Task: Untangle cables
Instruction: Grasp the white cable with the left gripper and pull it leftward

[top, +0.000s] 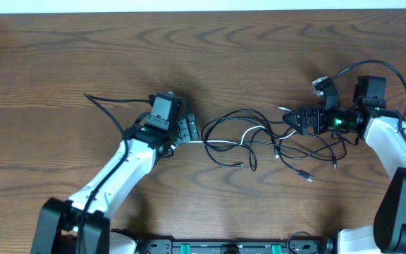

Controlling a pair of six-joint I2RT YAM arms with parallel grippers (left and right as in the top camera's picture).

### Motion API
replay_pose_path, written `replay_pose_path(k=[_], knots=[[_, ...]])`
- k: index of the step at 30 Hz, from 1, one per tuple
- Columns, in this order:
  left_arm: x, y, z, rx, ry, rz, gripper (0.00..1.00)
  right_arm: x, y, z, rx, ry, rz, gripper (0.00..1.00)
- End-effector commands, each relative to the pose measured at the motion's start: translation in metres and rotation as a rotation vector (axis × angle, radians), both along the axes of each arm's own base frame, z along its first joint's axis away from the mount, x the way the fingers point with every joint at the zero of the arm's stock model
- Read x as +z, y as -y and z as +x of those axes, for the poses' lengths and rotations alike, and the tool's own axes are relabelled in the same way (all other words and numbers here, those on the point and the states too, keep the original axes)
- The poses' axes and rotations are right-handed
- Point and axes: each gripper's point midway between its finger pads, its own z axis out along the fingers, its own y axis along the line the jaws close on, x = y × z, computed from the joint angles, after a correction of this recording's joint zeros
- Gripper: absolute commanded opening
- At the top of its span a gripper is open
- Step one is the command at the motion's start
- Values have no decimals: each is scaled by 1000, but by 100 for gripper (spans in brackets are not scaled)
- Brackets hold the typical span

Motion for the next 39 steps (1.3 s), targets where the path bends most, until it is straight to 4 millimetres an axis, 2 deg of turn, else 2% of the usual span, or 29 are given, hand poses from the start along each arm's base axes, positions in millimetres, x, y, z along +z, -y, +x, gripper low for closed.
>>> replay_pose_path(k=[1,10,12,15,17,19,21,22,23,24,29,33,36,39], knots=[[-11,-6,-2,47,-24,23,91,5,-9,-1,20,3,21,99],[-7,-3,7,48,14,8,91,5,-12,-2,14,-13,29,99],[-7,-3,7,48,15,7,79,5,-13,-2,15,-13,29,99],[-7,-3,7,48,13,8,70,5,-13,-2,15,-13,29,99],[-8,-3,6,47,7,10,56,5,-13,-2,16,-12,29,99],[-8,-4,5,47,3,12,48,5,-13,-2,17,-12,29,99],[-8,-5,5,51,6,18,32,5,-14,-2,18,-12,29,99],[-8,-5,5,51,6,18,28,5,-14,-2,18,-12,29,99],[-8,-5,5,48,6,20,11,5,-14,-2,12,-16,32,99],[-8,-5,6,50,8,24,8,6,-14,-1,10,-17,34,99],[-7,-17,10,85,33,84,7,8,-14,3,-10,-14,44,99],[-5,-18,10,40,42,110,8,11,-18,9,-34,-14,64,99],[2,-17,11,-24,68,133,8,14,-30,9,-6,-7,74,99],[17,-16,13,-95,119,160,7,15,-48,2,48,-9,86,99]])
